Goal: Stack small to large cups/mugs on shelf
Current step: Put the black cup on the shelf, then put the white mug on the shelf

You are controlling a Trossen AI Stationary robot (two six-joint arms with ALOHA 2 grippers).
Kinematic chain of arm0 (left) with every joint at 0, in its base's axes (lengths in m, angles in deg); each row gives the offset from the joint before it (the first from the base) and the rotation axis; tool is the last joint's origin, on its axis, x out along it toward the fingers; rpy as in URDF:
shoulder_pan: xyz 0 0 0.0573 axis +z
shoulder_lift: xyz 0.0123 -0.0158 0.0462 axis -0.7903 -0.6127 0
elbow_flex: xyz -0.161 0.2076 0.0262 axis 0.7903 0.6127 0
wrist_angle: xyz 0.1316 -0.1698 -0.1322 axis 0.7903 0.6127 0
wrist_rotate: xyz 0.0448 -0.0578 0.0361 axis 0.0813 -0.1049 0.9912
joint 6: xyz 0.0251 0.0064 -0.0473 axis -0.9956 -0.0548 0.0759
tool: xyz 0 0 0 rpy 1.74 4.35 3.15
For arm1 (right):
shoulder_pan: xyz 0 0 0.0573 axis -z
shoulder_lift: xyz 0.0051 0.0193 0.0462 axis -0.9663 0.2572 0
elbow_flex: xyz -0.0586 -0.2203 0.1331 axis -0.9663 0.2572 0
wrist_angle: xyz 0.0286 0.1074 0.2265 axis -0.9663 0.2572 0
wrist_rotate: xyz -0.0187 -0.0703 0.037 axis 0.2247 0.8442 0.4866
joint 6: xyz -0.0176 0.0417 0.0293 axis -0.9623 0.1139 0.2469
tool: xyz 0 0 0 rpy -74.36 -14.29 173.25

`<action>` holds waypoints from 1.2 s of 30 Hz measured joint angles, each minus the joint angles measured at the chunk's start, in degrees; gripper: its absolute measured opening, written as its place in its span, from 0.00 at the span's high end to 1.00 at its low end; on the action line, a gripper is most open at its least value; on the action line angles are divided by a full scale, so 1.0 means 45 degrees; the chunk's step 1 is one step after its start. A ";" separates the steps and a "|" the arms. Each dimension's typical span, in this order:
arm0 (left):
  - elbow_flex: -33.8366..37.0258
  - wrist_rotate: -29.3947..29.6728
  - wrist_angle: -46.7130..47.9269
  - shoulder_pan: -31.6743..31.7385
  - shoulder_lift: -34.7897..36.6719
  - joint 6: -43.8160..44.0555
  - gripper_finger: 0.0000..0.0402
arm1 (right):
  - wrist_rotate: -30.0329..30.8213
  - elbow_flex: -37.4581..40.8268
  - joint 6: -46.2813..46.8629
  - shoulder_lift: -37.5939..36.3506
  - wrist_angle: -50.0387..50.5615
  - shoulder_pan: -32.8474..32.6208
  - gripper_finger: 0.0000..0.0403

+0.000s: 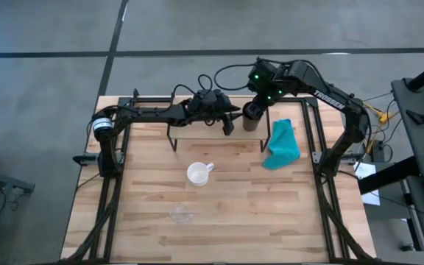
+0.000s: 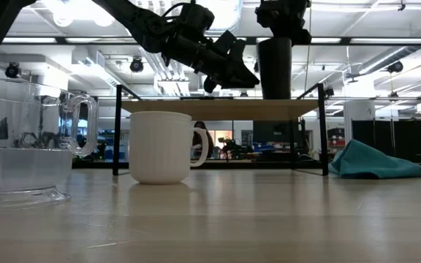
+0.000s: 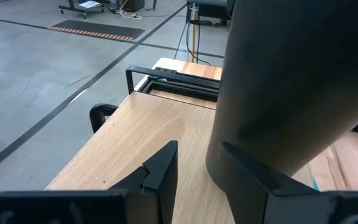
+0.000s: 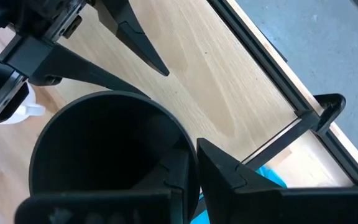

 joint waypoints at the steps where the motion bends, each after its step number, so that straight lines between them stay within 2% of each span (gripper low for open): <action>1: 0.0000 0.0000 0.0000 0.0000 0.0000 0.0000 0.74 | -0.0001 0.0000 0.0000 0.0000 -0.0003 0.0000 0.93; 14: 0.0002 -0.0010 -0.0002 0.0007 0.0000 -0.0018 0.74 | 0.0393 0.0000 -0.0029 0.0000 -0.0122 0.0000 0.75; 25: 0.0065 -0.0012 0.0158 0.0141 0.0153 -0.0029 0.74 | 0.0676 -0.0669 -0.0049 0.0000 -0.0009 0.0000 0.74; 29: 0.0019 -0.0010 0.1027 0.0165 0.0751 -0.0039 0.74 | 0.0662 -0.1752 0.0003 0.0000 0.0507 0.0000 0.75; 33: 0.0058 -0.0010 0.2860 0.0165 0.1872 -0.0136 0.74 | 0.0439 -0.3040 0.0176 -0.0010 0.1784 -0.0137 0.76; 36: 0.0058 -0.0005 0.4472 0.0161 0.2928 -0.0131 0.74 | -0.0710 -0.3643 0.0363 -0.0089 0.2104 -0.0419 0.77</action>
